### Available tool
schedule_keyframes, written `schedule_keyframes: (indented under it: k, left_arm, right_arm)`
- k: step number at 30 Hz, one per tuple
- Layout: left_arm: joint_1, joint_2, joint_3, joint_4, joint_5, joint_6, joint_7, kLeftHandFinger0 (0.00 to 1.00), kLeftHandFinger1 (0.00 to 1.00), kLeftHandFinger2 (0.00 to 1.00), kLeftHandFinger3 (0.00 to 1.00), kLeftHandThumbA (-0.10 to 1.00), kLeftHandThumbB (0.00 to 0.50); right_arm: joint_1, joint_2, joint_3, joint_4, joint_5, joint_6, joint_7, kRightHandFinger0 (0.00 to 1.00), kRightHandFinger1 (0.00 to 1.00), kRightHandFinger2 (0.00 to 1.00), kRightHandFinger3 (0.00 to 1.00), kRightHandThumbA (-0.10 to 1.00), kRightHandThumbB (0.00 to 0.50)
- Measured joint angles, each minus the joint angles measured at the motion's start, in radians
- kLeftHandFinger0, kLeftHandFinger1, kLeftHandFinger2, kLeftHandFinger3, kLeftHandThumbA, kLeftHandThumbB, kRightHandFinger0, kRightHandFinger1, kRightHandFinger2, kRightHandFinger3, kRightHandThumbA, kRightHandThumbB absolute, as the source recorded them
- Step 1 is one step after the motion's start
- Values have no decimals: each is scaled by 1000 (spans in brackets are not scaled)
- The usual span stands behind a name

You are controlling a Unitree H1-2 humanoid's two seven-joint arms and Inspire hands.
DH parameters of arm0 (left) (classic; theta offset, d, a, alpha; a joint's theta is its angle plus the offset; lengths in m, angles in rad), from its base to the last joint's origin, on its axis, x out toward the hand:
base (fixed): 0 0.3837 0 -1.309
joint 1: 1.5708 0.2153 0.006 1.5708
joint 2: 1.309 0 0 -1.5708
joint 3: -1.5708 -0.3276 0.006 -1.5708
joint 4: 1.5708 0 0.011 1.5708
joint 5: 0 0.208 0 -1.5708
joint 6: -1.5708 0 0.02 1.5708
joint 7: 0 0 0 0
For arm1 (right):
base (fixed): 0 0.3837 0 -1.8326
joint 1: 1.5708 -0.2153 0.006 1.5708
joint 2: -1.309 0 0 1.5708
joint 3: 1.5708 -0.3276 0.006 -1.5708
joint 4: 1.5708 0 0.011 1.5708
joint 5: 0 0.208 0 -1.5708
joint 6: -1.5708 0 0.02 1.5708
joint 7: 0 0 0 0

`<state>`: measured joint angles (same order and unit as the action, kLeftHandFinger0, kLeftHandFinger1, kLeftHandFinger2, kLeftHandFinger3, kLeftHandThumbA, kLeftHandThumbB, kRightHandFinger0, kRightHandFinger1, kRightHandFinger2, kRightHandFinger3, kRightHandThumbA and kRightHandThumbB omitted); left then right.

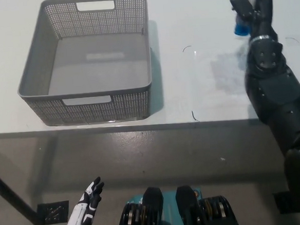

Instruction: Use the right hand to pick up a shampoo and place it into a container on the left side

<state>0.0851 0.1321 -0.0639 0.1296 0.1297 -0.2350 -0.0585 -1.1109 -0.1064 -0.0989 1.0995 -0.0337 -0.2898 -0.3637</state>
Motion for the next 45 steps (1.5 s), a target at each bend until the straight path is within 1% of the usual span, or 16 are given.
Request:
schedule_keyframes:
  k: [5,10,14,18,21,22,24,28,29,30,31,35,37,39,42,45]
  left_arm:
    - [0,5,0,0,0,1,0,1000,1000,1000,1000,1000,262]
    - [0,5,-3,0,0,1,-1,1000,1000,1000,1000,1000,257]
    - [0,5,-6,-1,0,2,-2,1000,1000,1000,1000,1000,253]
    - [0,7,-13,-7,0,7,-4,1000,1000,1000,1000,1000,257]
    - [-2,7,-21,-12,0,14,-9,1000,1000,1000,1000,1000,261]
    - [-3,7,-23,-13,1,16,-10,1000,1000,1000,1000,1000,272]
    - [-7,8,-30,-22,2,22,-14,1000,1000,1000,1000,1000,270]
    - [-21,15,-34,-32,4,28,-21,1000,1000,1000,1000,1000,276]
    - [-25,17,-35,-36,5,33,-24,1000,1000,1000,1000,1000,274]
    - [-27,19,-36,-38,5,36,-25,1000,1000,1000,1000,1000,274]
    - [-30,21,-37,-42,6,39,-27,1000,1000,1000,1000,1000,274]
    - [-34,27,-39,-53,6,50,-38,1000,1000,1000,1000,1000,303]
    - [-35,27,-39,-57,6,54,-40,1000,1000,1000,1000,1000,291]
    - [-37,28,-39,-60,6,56,-41,1000,1000,1000,1000,1000,287]
    - [-40,29,-42,-62,8,57,-44,1000,1000,1000,1000,1000,286]
    - [-48,32,-43,-64,9,59,-46,1000,1000,1000,1000,1000,279]
  right_arm:
    - [-32,42,2,-22,0,4,-1,0,188,566,600,-100,160]
    - [-94,96,9,-19,-1,16,-11,0,248,626,615,-100,178]
    - [-147,151,22,5,-5,18,-22,0,184,569,660,-100,131]
    - [-195,212,43,48,-7,22,-26,0,187,576,641,-100,152]
    - [-230,258,48,80,-7,28,-29,0,192,595,617,-100,134]
    - [-237,267,48,86,-6,31,-29,0,213,631,654,-100,129]
    - [-257,290,48,101,-4,32,-29,0,212,633,659,-100,130]
    - [-291,313,45,138,0,32,-30,0,168,619,739,-100,132]
    - [-298,318,45,149,0,32,-30,0,192,618,714,-100,182]
    - [-304,320,45,157,0,32,-31,0,173,614,687,-100,142]
    - [-308,321,45,166,0,32,-31,0,187,635,701,-100,137]
    - [-321,332,48,203,-1,32,-36,0,195,661,730,-100,141]
    - [-321,340,52,222,-1,33,-40,0,167,644,673,-100,147]
    - [-320,353,55,246,-1,33,-42,0,205,696,687,-100,152]
    - [-317,372,62,277,-2,39,-45,0,286,761,631,-100,160]
    - [-304,387,72,299,-4,46,-46,0,381,877,812,-100,146]
